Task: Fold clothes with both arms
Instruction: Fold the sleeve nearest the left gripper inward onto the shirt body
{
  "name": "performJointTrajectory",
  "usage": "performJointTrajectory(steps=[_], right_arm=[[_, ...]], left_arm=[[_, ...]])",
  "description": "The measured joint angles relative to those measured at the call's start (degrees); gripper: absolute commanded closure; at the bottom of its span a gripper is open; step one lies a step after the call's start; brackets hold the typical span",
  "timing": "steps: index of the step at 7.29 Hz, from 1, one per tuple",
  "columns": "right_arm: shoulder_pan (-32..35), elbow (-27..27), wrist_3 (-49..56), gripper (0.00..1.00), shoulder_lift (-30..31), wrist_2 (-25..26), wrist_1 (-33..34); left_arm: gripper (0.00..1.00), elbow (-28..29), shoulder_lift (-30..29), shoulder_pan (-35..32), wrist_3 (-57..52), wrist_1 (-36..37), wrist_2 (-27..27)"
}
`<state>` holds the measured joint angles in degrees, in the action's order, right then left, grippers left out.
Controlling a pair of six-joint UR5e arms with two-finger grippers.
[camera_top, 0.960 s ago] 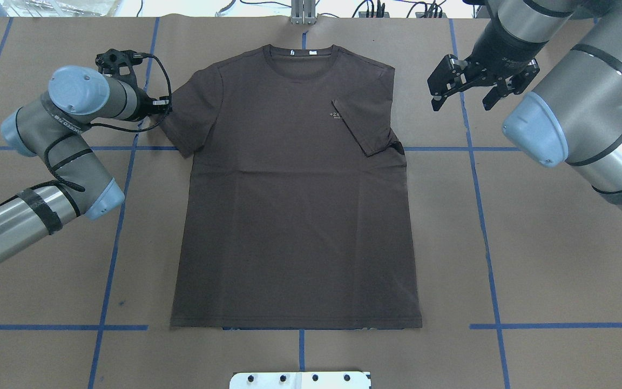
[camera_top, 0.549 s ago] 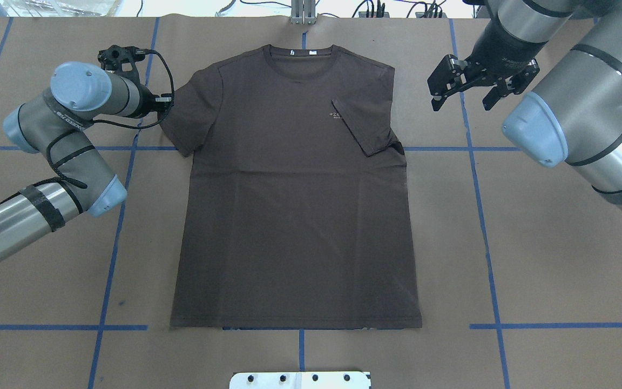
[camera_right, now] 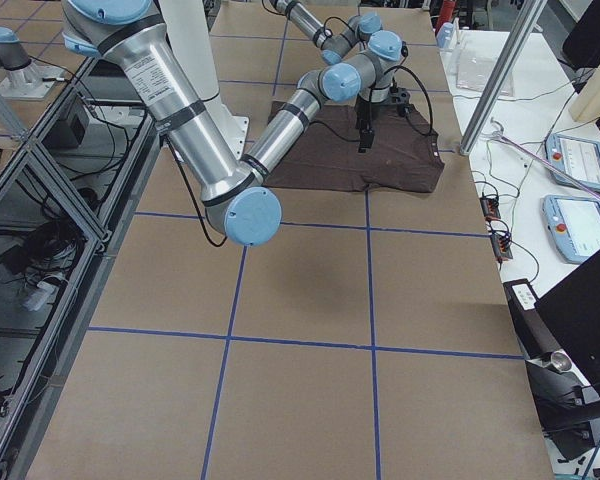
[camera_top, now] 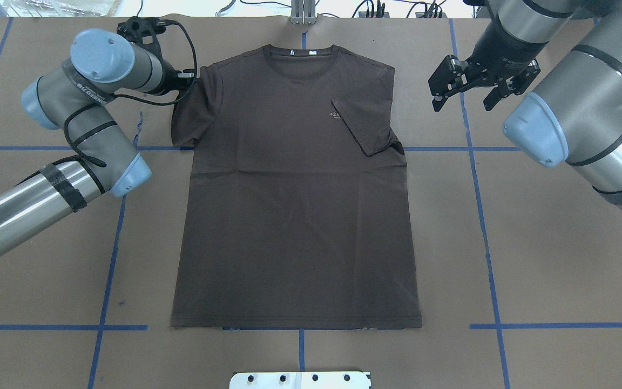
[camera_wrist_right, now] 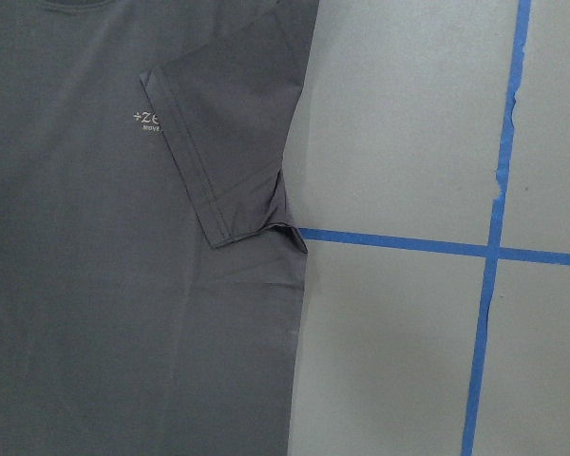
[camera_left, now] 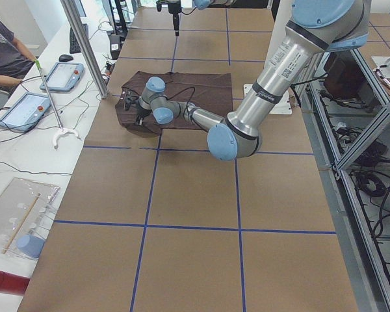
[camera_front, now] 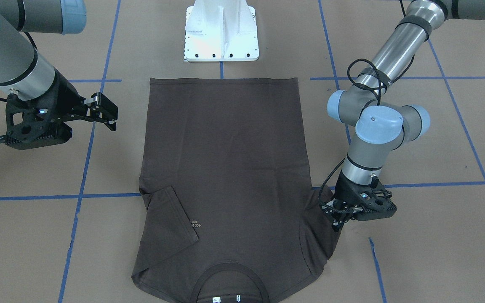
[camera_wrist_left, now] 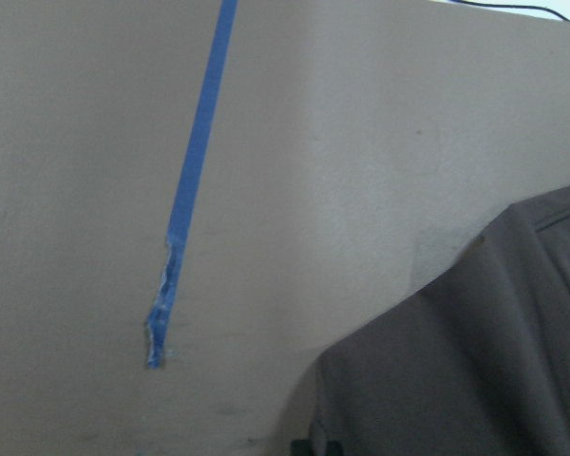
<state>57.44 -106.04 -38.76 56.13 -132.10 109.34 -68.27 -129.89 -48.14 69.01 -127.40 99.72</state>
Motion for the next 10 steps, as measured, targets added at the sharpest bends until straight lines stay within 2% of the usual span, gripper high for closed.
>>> performJointTrajectory(steps=[3,6,7,8,10], right_arm=[[0.1,-0.1,0.0,0.0,0.4,-0.1,-0.1],[0.2,-0.1,0.1,0.0,1.1,0.0,-0.7],[0.2,-0.1,0.0,0.0,1.3,0.0,-0.7],[0.2,0.0,0.0,0.0,1.3,0.0,-0.7],[0.2,0.0,0.0,0.0,1.3,0.0,-0.8]], left_arm=[[1.0,4.9,-8.1,2.8,6.4,1.7,-0.4],[1.0,6.1,-10.5,6.3,11.1,1.7,-0.5],[0.11,6.1,-10.7,6.8,11.8,1.6,-0.5],[0.0,6.2,-10.9,6.9,11.9,1.4,-0.5],[0.0,6.0,-11.0,6.9,12.0,1.1,-0.3]])
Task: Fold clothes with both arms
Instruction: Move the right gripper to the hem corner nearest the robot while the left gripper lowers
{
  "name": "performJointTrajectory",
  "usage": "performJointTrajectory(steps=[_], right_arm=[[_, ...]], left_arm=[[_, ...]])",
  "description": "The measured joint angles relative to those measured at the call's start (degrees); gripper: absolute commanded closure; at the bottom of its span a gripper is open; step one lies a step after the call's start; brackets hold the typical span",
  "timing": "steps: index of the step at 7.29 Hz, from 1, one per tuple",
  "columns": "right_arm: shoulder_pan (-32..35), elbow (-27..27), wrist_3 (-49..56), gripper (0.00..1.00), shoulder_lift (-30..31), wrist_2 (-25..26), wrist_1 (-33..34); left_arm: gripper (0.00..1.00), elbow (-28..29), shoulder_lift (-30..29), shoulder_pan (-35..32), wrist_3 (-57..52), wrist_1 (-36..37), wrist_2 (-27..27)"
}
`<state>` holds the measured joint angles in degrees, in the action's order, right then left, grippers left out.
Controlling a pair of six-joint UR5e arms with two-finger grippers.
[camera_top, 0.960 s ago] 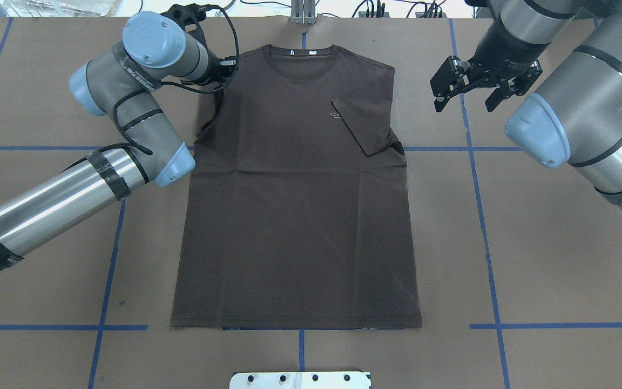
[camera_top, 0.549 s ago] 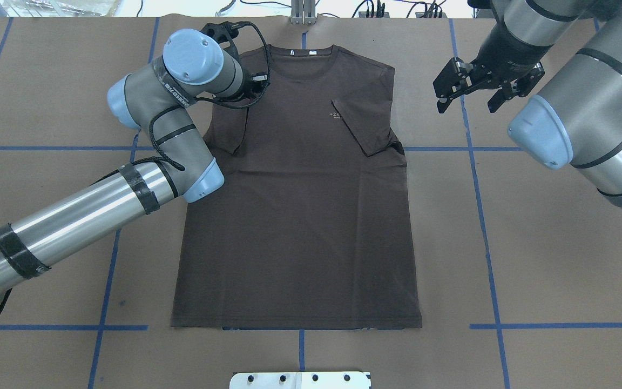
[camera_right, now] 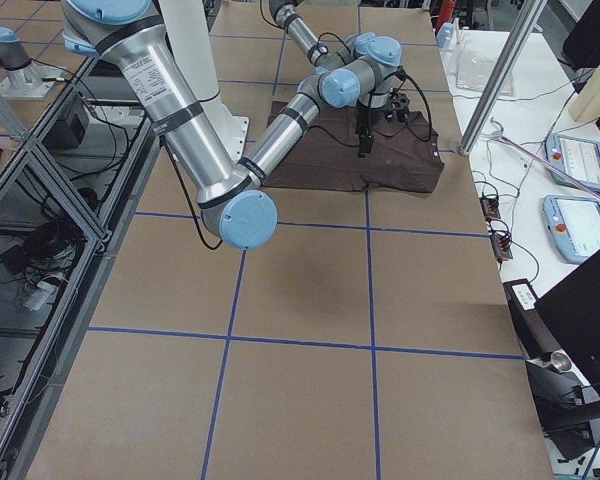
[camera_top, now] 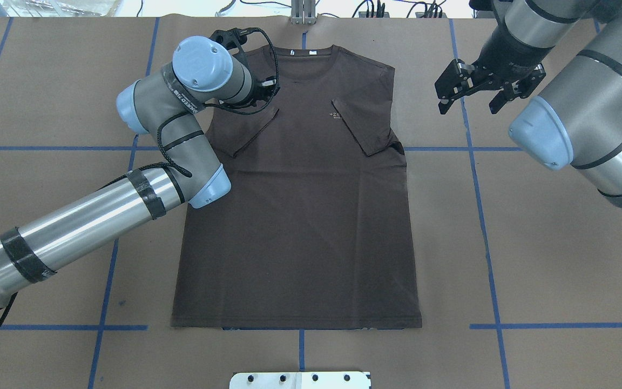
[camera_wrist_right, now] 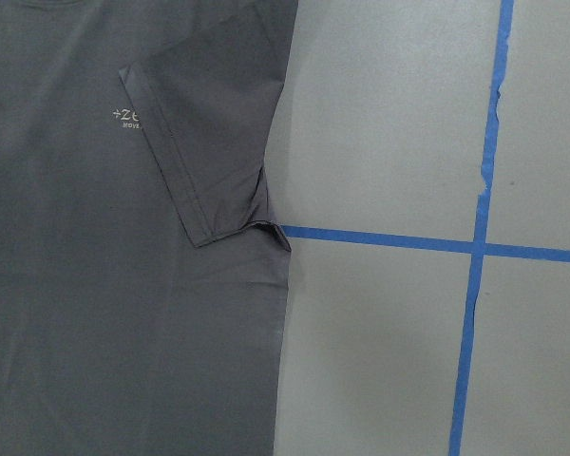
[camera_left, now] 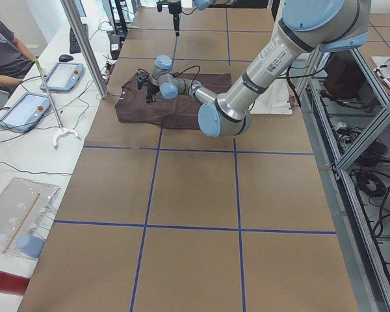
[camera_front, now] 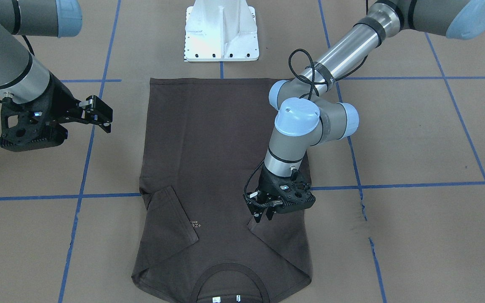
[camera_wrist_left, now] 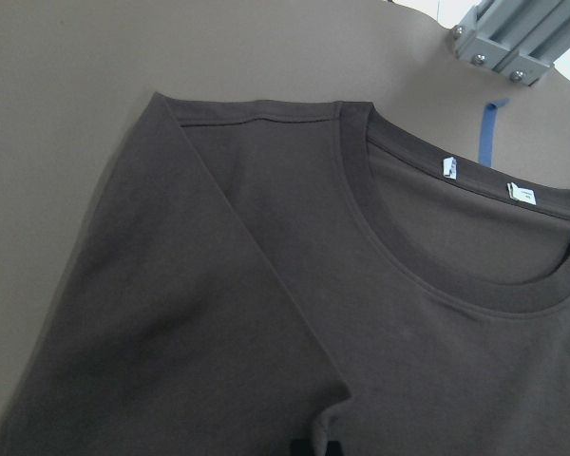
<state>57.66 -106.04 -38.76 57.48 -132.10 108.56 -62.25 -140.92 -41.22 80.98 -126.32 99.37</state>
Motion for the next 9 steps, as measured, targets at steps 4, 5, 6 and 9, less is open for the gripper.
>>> performJointTrajectory(steps=[4,5,6,9], right_arm=[[-3.6,-3.4,-9.2,0.0,2.3,2.2,-4.7],[-7.8,-5.2,-16.9,0.0,5.0,5.3,-10.8],[-13.3,-6.7,-25.6,0.0,8.5,9.9,-17.8],[-33.2,-9.2,-45.8,0.0,18.0,28.7,-31.1]], left_arm=[[0.0,-13.8,7.5,-0.3,-4.3,7.6,7.8],[0.0,-21.9,11.2,-0.4,-7.3,13.6,8.9],[0.0,-30.5,14.3,-0.5,-10.9,21.1,9.4],[0.0,-48.4,21.7,-0.5,-19.7,35.7,9.7]])
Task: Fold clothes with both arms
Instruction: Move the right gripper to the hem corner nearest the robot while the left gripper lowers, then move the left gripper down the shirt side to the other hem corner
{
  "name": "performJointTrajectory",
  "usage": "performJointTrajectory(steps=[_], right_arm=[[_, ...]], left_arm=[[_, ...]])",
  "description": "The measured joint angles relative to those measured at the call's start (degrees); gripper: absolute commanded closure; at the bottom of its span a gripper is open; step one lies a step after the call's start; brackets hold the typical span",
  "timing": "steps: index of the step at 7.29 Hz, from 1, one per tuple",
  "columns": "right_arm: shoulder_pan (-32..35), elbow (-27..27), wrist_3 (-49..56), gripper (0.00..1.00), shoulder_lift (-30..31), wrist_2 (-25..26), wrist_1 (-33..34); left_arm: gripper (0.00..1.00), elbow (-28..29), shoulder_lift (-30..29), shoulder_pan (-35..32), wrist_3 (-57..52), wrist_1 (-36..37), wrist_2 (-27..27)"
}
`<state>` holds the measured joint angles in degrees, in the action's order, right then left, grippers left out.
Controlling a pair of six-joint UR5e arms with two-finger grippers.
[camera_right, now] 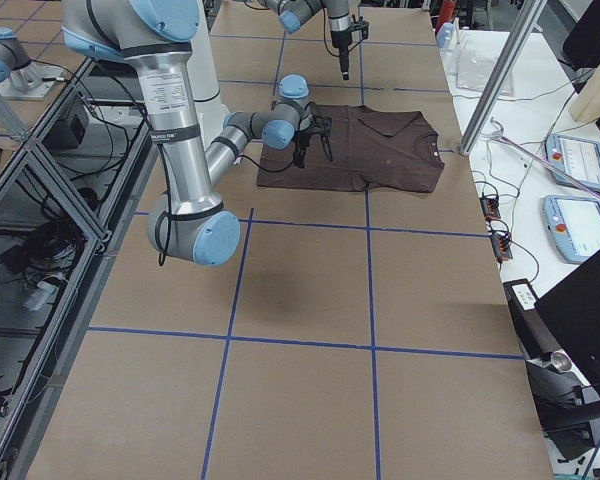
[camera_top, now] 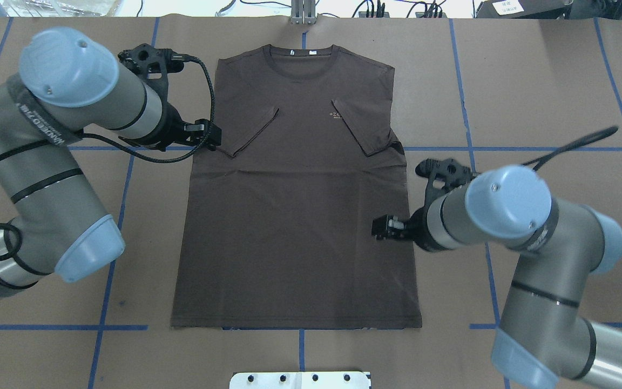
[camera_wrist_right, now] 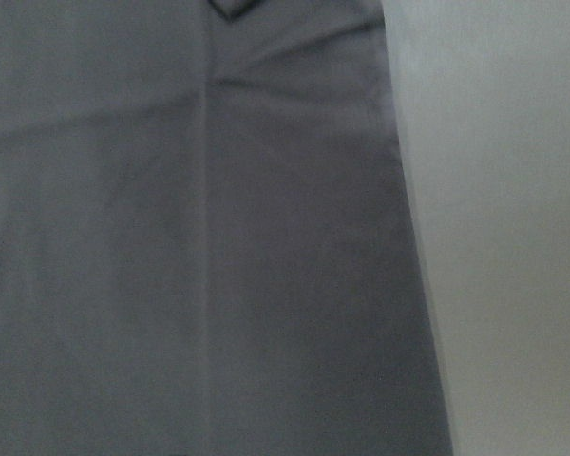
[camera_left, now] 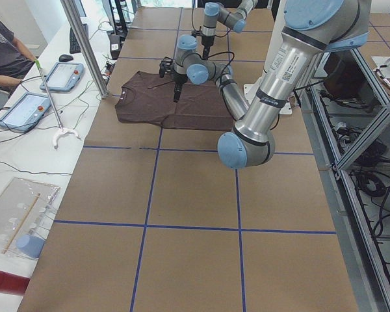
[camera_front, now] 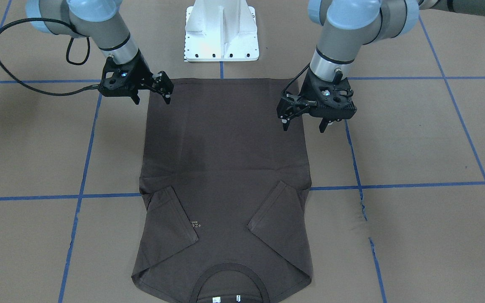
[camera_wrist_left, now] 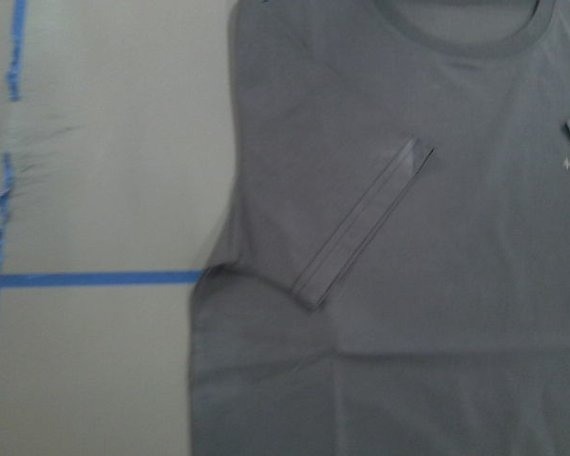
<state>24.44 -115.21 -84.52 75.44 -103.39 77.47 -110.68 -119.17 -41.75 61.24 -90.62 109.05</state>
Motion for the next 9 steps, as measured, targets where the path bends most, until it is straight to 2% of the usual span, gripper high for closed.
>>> performJointTrajectory(steps=[2,5,7,8,9], right_arm=[[-8.7,-0.6,-6.6,0.0,3.0,7.4,-1.4],[-11.6,-1.4,-8.0,0.0,7.7,8.6,-1.8],[-12.8,-1.5,-8.9,0.0,8.3,8.5,-1.8],[-13.2,-1.6,-9.3,0.08,8.2,8.5,-1.8],[-13.4,-1.6,-9.5,0.43,8.1,8.4,-1.8]], left_arm=[[0.0,-2.8,1.9,0.1,-0.7,1.0,0.0],[0.0,-3.3,2.2,0.1,-0.5,1.1,0.2],[0.0,-3.3,2.1,0.1,-0.4,1.1,0.2],[0.0,-3.3,2.0,0.1,-0.3,1.1,0.2],[0.0,-3.4,2.0,0.1,-0.3,1.1,0.2]])
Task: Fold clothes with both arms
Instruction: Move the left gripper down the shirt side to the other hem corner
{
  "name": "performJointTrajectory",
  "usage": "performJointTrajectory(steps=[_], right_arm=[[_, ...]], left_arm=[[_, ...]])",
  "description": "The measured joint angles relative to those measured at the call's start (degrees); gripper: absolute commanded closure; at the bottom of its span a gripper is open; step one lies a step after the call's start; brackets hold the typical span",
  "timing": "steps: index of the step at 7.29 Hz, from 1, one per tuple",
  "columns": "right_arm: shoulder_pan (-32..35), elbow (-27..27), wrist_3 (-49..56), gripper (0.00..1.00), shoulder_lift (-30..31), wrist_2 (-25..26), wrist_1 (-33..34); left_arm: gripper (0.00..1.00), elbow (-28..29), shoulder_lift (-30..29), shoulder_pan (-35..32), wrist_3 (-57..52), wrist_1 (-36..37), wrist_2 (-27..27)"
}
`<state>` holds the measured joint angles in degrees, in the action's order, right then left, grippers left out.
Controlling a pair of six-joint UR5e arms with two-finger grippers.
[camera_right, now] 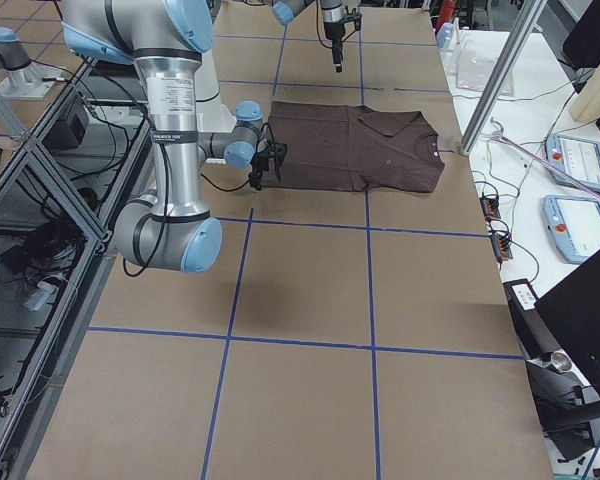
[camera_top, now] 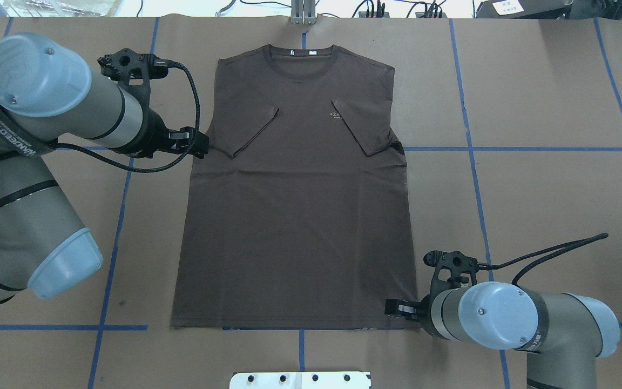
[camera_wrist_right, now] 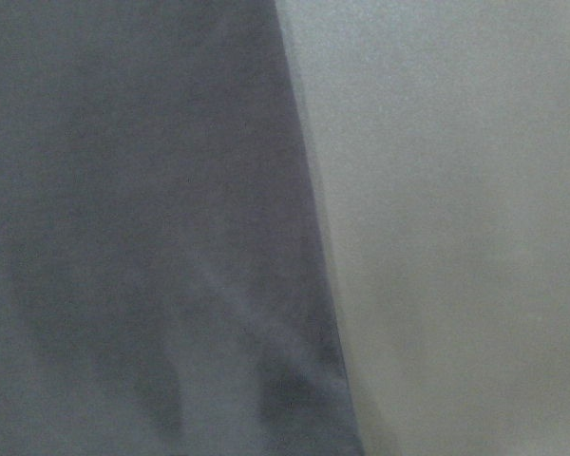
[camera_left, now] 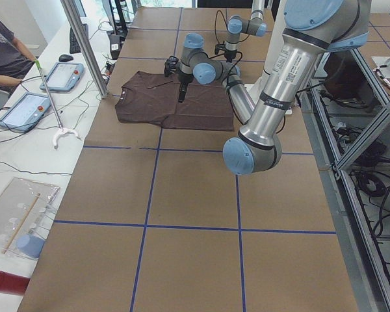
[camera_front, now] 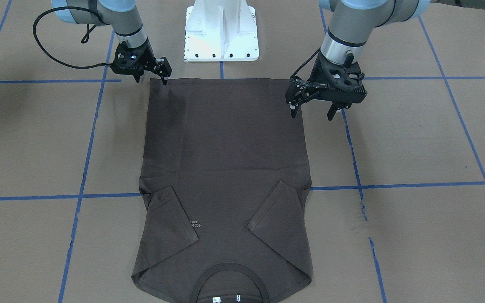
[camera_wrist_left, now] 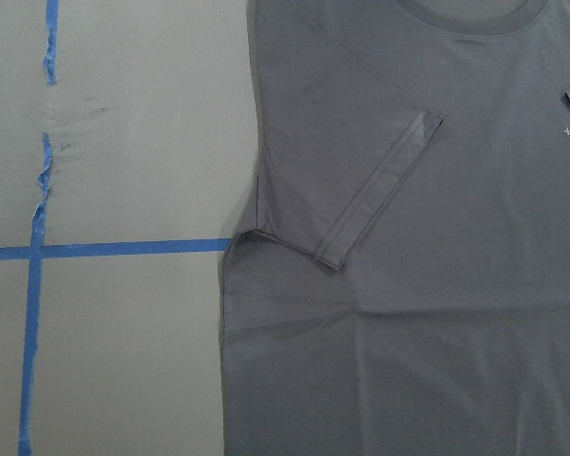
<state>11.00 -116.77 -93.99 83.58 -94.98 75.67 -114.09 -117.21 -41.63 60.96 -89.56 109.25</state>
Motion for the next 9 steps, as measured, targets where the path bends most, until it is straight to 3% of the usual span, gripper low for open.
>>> performJointTrajectory(steps=[1,5,6,7,9], right_arm=[[-0.1,0.0,-0.1,0.53,-0.1,-0.1,0.0],[-0.1,0.2,-0.1,0.54,-0.2,-1.2,0.0],[-0.1,0.1,-0.1,0.5,-0.2,-1.8,0.0],[0.0,0.1,-0.1,0.31,-0.2,-2.2,0.0],[0.1,0.0,-0.1,0.25,0.0,-2.4,0.0]], left_arm=[[0.0,-0.1,-0.1,0.0,0.0,0.0,0.0],[0.0,-0.6,-0.2,0.0,0.1,0.0,-0.1],[0.0,-0.6,-0.2,0.1,0.1,0.0,-0.1],[0.0,-0.6,-0.3,0.1,0.1,0.0,-0.1],[0.0,-0.6,-0.4,0.1,0.3,0.0,-0.2]])
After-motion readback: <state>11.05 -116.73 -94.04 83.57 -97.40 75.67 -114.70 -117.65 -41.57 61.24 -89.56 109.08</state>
